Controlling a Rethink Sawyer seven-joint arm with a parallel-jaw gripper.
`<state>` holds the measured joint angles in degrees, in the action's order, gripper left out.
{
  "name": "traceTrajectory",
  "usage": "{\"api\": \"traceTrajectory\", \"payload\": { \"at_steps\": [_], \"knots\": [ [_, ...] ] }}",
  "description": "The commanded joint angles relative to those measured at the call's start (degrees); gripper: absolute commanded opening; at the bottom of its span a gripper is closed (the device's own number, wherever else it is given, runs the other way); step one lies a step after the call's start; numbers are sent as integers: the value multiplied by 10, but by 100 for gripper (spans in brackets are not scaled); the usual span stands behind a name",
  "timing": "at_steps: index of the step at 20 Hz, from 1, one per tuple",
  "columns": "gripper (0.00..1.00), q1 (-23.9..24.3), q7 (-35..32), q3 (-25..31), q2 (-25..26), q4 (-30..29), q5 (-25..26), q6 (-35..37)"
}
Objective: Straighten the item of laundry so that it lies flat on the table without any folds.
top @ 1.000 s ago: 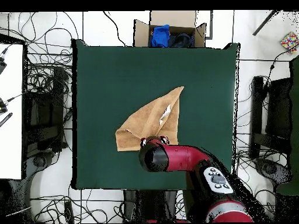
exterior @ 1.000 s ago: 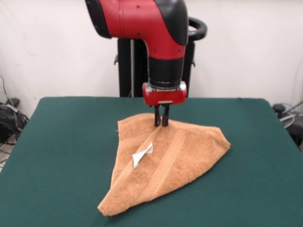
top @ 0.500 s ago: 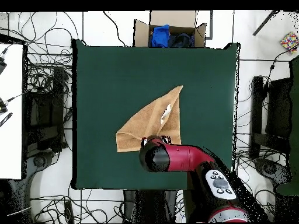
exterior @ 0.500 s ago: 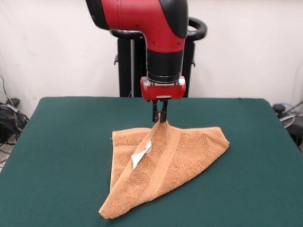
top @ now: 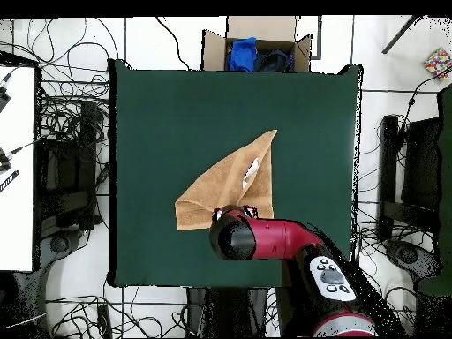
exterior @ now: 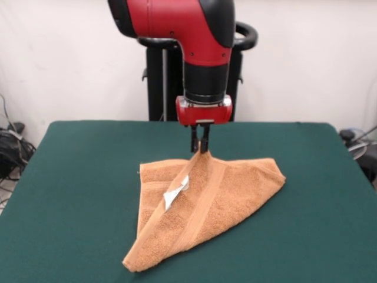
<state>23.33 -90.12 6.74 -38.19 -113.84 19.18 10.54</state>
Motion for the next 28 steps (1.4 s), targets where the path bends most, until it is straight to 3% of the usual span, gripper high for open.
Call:
{"api": "traceTrajectory", "payload": {
  "at_steps": [1, 8, 21, 28],
  "knots": [
    [0, -53, -101, 37, 5, 4, -46, 44],
    [0, -93, -116, 28, -22, -2, -84, 66],
    [0, -151, -113, 1, 18, 67, -142, 67],
    [0, -138, -102, 17, 50, 109, -160, 30]
  ]
}}
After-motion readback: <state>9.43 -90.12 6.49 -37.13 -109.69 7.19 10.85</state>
